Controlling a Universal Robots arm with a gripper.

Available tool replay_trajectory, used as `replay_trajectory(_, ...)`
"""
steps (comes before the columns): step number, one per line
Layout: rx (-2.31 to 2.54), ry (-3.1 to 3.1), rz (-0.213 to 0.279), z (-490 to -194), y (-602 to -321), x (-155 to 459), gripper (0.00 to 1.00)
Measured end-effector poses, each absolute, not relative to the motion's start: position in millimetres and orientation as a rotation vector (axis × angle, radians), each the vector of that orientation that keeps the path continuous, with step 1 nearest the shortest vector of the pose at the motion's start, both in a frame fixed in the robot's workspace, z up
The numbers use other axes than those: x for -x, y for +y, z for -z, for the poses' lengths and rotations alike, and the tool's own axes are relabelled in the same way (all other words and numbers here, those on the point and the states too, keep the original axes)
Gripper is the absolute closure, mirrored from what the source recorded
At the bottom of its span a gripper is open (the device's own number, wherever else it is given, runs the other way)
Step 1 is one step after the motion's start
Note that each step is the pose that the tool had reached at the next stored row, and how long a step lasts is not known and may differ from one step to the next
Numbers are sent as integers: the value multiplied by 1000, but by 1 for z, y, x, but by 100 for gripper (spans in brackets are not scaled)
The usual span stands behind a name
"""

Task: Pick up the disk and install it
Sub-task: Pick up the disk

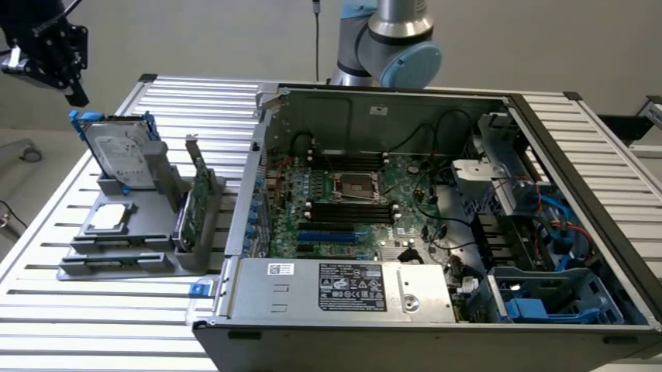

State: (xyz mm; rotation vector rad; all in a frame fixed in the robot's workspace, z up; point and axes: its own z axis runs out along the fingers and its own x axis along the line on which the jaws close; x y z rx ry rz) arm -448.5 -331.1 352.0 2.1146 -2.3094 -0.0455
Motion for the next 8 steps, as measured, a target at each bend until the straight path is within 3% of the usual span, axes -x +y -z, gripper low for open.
replay_trajectory(8, -2276, -2148, 45, -352, -331, 449, 89)
